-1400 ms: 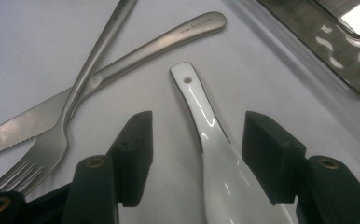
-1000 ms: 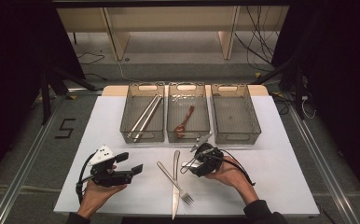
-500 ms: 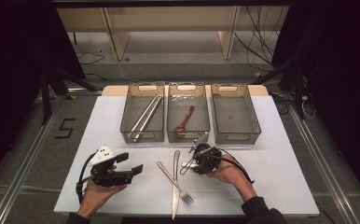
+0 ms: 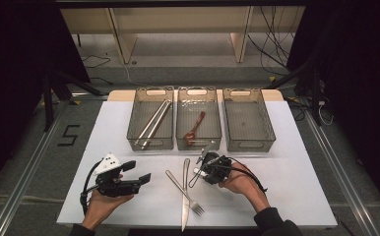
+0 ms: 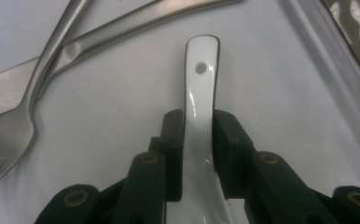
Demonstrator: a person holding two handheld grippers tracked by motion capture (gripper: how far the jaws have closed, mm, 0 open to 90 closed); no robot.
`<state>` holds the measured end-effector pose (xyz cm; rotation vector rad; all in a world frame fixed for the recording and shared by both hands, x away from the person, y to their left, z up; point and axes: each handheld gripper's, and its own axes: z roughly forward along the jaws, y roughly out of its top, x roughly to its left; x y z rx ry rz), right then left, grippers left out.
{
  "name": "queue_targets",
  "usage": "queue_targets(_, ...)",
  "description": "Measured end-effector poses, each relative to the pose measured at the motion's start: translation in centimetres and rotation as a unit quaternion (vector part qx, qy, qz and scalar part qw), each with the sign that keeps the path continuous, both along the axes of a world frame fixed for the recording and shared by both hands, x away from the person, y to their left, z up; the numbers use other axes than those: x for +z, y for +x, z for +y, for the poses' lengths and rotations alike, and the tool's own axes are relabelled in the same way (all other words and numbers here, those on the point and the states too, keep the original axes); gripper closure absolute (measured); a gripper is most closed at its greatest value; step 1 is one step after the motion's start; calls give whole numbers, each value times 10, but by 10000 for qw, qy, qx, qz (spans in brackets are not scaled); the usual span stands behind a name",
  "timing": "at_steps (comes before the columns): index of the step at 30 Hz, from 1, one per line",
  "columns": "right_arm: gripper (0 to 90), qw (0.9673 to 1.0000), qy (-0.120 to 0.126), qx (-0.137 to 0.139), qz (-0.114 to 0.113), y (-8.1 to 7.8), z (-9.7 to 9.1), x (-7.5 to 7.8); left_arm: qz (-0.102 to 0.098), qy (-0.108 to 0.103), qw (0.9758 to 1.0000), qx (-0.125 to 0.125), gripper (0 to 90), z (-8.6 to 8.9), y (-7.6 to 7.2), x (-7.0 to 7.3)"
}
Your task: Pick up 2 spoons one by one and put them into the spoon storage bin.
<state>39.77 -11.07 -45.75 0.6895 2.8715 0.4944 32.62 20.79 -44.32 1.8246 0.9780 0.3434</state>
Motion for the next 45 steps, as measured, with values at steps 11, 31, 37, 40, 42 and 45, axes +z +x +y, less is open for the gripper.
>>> queue_targets(11, 766, 9980, 568, -230, -124, 1, -13, 15, 0, -16, 10000, 15, 219, 1, 0, 0)
queue_targets(31, 864, 9918, 1127, -500, -334, 8, -21, 43, -9, -7, 10000, 13, 219, 1, 0, 0)
queue_targets(37, 864, 9882, 1310, -620, -501, 18, -21, 54, -37, -48, 10000, 41, 220, 2, 0, 1)
queue_targets(40, 864, 9857, 1400, -720, -600, 23, -21, 61, -61, -83, 9999, 44, 219, 2, 0, 1)
queue_targets(42, 863, 9831, 1535, -774, -631, 27, -22, 67, -73, -70, 9999, 31, 219, 3, 0, 1)
queue_targets(45, 863, 9793, 1675, -873, -728, 34, -22, 76, -99, -92, 9999, 46, 220, 3, -1, 1)
